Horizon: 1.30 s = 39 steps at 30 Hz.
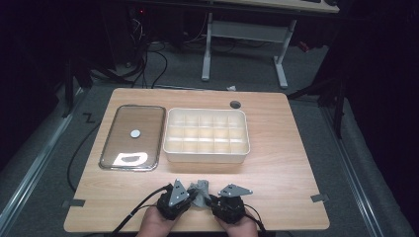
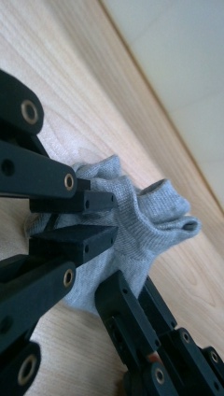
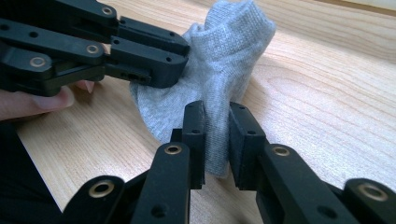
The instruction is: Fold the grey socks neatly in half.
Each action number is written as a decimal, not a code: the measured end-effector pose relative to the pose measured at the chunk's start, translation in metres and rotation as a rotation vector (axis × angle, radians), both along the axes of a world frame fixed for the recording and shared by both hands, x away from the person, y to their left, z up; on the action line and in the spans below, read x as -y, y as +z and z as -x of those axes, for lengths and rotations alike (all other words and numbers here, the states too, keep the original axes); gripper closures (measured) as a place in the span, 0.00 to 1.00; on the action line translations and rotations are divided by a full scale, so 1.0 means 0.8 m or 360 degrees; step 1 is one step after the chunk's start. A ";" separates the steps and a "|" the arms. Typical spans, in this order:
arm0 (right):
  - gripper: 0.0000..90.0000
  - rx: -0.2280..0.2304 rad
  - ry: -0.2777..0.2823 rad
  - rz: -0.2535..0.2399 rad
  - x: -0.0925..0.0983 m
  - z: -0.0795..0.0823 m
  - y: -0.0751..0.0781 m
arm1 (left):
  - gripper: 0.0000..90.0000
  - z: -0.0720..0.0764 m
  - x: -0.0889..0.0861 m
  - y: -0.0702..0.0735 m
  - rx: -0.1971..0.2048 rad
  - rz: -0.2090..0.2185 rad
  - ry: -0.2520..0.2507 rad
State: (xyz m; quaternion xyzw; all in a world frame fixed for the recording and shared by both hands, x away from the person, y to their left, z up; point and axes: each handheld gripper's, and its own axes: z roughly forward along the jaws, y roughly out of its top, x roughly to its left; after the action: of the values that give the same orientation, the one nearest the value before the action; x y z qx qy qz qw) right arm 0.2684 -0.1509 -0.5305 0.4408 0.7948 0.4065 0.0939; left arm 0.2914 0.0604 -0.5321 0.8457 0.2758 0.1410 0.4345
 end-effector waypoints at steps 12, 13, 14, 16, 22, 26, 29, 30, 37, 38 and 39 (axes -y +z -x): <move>0.90 0.0172 0.0145 -0.0137 -0.014 0.007 0.022 | 0.92 -0.002 0.003 0.000 -0.0019 -0.0011 -0.0019; 0.90 0.0172 0.0145 -0.0137 -0.014 0.007 0.022 | 0.92 -0.002 0.003 0.000 -0.0019 -0.0011 -0.0019; 0.89 0.0174 0.0153 -0.0132 -0.015 0.007 0.022 | 0.92 -0.002 0.003 0.000 -0.0018 -0.0012 -0.0019; 0.78 0.0162 0.0158 -0.0155 -0.010 0.005 0.022 | 0.92 -0.002 0.003 0.000 -0.0017 -0.0012 -0.0020; 0.65 0.0242 -0.0108 -0.0129 0.032 -0.001 0.027 | 0.91 -0.002 0.003 0.000 -0.0019 -0.0008 -0.0024; 0.83 0.0146 -0.0068 -0.0040 0.031 -0.006 0.017 | 0.90 -0.002 0.003 0.000 -0.0016 -0.0012 -0.0033; 0.97 0.0102 -0.0035 0.0040 0.019 -0.004 0.010 | 0.90 -0.002 0.003 -0.001 -0.0012 -0.0011 -0.0034; 0.97 0.0102 -0.0035 0.0040 0.019 -0.004 0.010 | 0.90 -0.002 0.003 -0.001 -0.0012 -0.0011 -0.0034; 0.99 0.0153 0.0056 -0.0044 -0.002 0.002 0.008 | 0.90 -0.001 0.004 0.000 -0.0001 -0.0019 -0.0029; 0.99 0.0153 0.0056 -0.0044 -0.002 0.002 0.008 | 0.90 -0.001 0.004 0.000 -0.0001 -0.0019 -0.0029; 0.99 0.0176 0.0076 -0.0063 -0.005 0.003 0.010 | 0.90 0.000 0.005 0.000 0.0015 -0.0030 -0.0025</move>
State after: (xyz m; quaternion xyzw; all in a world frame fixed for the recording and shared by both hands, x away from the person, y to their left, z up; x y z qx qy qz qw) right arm 0.2660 -0.1471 -0.5221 0.4005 0.7904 0.4480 0.1192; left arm 0.2911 0.0561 -0.5325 0.8513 0.2657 0.1440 0.4288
